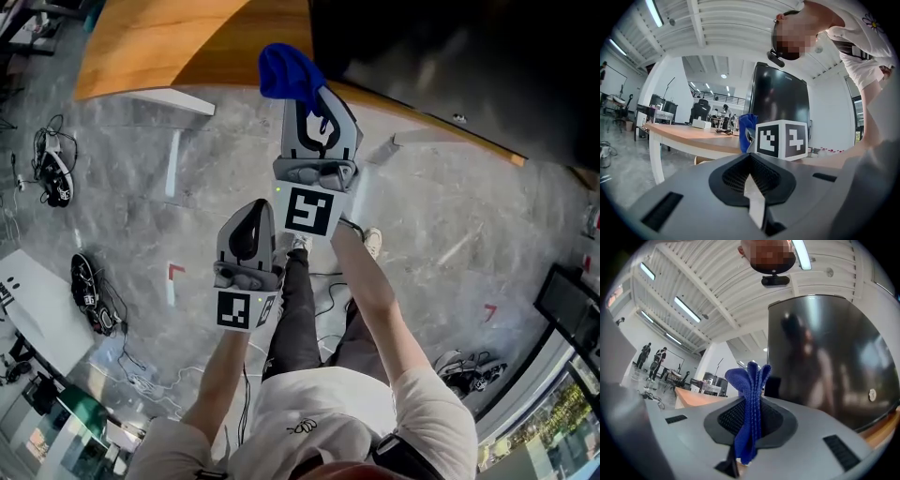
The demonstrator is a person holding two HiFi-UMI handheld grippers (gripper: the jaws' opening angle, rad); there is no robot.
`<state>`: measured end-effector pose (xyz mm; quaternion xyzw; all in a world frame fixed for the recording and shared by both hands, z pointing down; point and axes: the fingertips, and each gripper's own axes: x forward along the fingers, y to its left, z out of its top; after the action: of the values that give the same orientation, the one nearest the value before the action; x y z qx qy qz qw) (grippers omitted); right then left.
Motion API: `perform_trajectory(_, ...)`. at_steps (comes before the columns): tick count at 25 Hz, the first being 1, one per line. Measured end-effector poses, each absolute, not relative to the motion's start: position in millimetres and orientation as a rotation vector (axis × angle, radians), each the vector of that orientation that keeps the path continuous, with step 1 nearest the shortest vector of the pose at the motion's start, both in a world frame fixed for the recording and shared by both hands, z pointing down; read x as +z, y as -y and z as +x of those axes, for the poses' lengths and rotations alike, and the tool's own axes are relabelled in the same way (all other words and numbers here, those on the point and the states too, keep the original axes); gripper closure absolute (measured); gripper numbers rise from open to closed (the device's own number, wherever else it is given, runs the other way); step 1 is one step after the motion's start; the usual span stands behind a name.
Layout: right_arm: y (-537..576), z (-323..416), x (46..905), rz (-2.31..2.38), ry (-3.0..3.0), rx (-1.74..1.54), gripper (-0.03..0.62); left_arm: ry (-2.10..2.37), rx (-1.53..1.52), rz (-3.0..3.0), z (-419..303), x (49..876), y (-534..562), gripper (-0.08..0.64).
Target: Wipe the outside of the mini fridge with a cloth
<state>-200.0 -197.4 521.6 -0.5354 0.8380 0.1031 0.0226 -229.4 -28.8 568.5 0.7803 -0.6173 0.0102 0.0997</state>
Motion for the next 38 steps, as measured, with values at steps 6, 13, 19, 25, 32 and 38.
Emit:
perform_trajectory(6, 215, -179, 524, -1.722, -2.442, 0.144, 0.53, 1.831, 0.026, 2.284, -232, 573, 30, 0.555)
perform_trajectory(13, 208, -129, 534, -1.818, -2.417, 0.162, 0.529, 1.846, -0.068, 2.244, -222, 563, 37, 0.555)
perform_trajectory(19, 200, -79, 533, -1.906, -2.351, 0.134, 0.529, 1.828, -0.077, 2.252, -202, 558, 42, 0.555)
perform_trajectory(25, 195, -10, 535, -2.059, -2.28, 0.146, 0.529, 1.756, -0.084, 2.294, -172, 551, 47, 0.555)
perform_trajectory(32, 190, 60, 545, -2.183, -2.177, 0.106, 0.529, 1.666, -0.097, 2.365, -128, 547, 56, 0.555)
perform_trajectory(38, 189, 130, 547, -2.317, -2.035, 0.082, 0.529, 1.614, -0.091, 2.401, -95, 547, 62, 0.555)
